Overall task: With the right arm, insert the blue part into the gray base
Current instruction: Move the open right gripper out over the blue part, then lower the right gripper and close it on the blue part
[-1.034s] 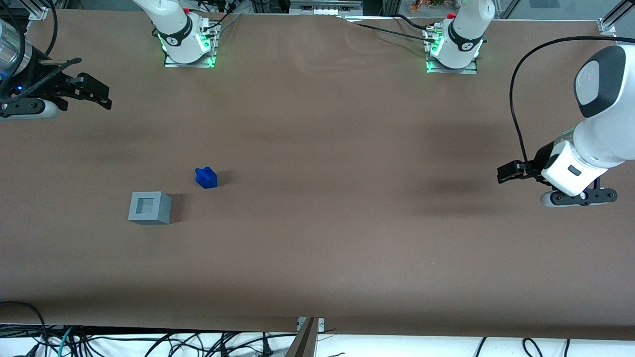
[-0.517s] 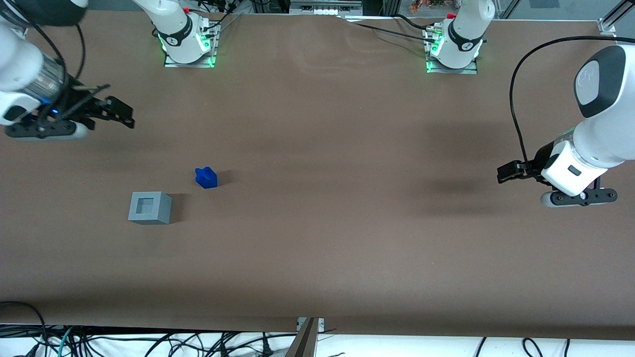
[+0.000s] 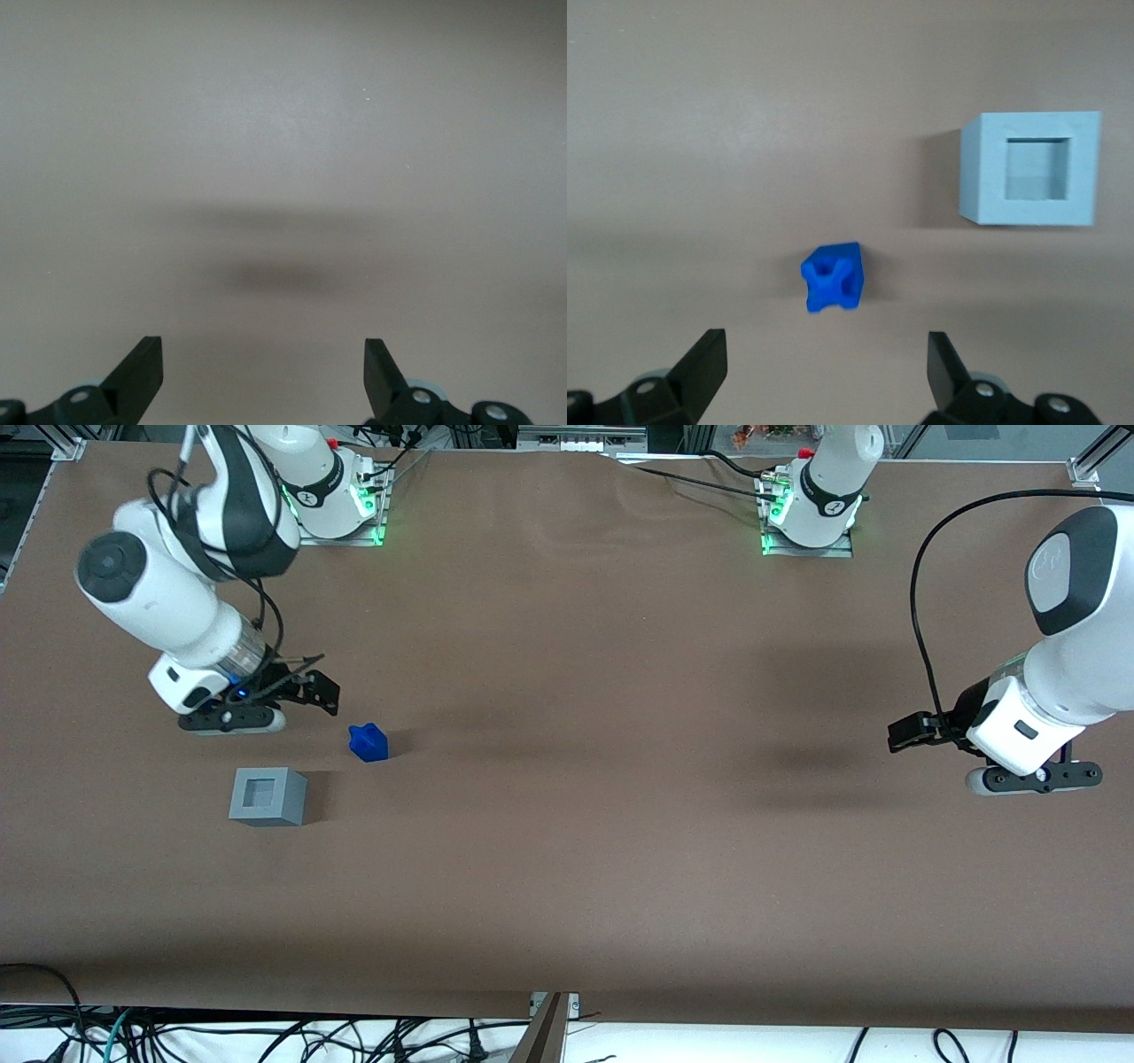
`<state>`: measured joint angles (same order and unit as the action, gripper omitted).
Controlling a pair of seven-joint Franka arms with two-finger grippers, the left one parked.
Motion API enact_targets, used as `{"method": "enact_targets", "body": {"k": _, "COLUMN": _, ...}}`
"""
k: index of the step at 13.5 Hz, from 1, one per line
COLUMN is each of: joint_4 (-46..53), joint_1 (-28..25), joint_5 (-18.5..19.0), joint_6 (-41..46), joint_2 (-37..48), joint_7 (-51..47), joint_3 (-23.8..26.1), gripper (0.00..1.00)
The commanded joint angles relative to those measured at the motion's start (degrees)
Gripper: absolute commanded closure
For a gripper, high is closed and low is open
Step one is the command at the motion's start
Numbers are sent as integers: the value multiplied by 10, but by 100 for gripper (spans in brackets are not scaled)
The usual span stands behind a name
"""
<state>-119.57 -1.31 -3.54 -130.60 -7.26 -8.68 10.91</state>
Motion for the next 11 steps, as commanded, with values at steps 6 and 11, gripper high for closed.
{"method": "enact_targets", "body": {"k": 6, "joint_4": -60, "joint_1": -38, "joint_5": 16, "joint_6": -158, "joint_2": -81, "joint_7": -40, "joint_3": 2, "gripper": 1}}
{"method": "enact_targets", "body": {"k": 11, "joint_4": -57, "joint_1": -38, "joint_5": 67, "joint_6": -158, "joint_2": -103, "joint_7": -48, "joint_3": 0, "gripper": 1}}
